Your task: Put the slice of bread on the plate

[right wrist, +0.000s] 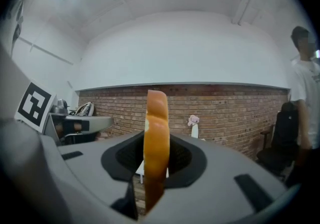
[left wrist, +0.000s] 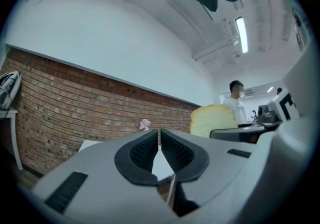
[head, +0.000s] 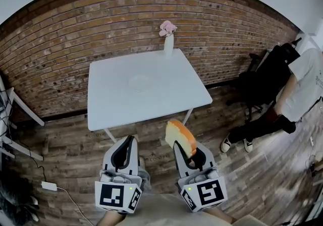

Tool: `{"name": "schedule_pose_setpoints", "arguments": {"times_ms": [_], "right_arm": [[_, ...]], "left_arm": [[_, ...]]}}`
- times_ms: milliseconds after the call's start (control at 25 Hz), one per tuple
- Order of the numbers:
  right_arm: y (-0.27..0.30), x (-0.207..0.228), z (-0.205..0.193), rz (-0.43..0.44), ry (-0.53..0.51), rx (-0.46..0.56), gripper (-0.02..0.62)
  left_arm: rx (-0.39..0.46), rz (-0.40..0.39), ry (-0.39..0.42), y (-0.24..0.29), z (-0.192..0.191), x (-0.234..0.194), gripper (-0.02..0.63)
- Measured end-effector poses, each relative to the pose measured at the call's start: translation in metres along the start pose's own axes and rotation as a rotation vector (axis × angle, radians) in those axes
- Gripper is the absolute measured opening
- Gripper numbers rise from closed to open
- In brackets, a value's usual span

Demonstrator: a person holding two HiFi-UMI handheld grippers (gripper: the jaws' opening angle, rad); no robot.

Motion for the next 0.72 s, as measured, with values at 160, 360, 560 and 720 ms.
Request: {"name": "schedule_pose_setpoints", "arguments": {"times_ms": [160, 360, 560, 720], "right_arm": [[0.070, 0.009, -0.001, -0.013, 0.011, -0.028, 0.098], [0.143, 0.018, -0.003, -0.030, 0.013, -0.060, 0.098], [0.200, 0.033, -0.007, -0.066, 0.013, -0.091, 0.097], [0.235, 0.040, -0.009, -0.086, 0.011, -0.103, 0.097]], "left_arm": [[-0.014, 0.001, -0.010, 0.054, 0.002, -0.050, 0.026], [-0.044, -0.010, -0.025, 0.114, -0.001, -0.101, 0.026], [-0.071, -0.053, -0.039, 0.169, -0.008, -0.132, 0.026], [-0.079, -0.087, -0.043, 0.205, -0.012, -0.150, 0.026]]}}
Point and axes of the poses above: the fingertips, and each gripper's own axes: y forward along the fingers, x to its right, z out of its top, the point moved 1 cm from there along -y, backward along the fingers, and after that the axes turned 4 degrees about x, right-handed, at the moved point
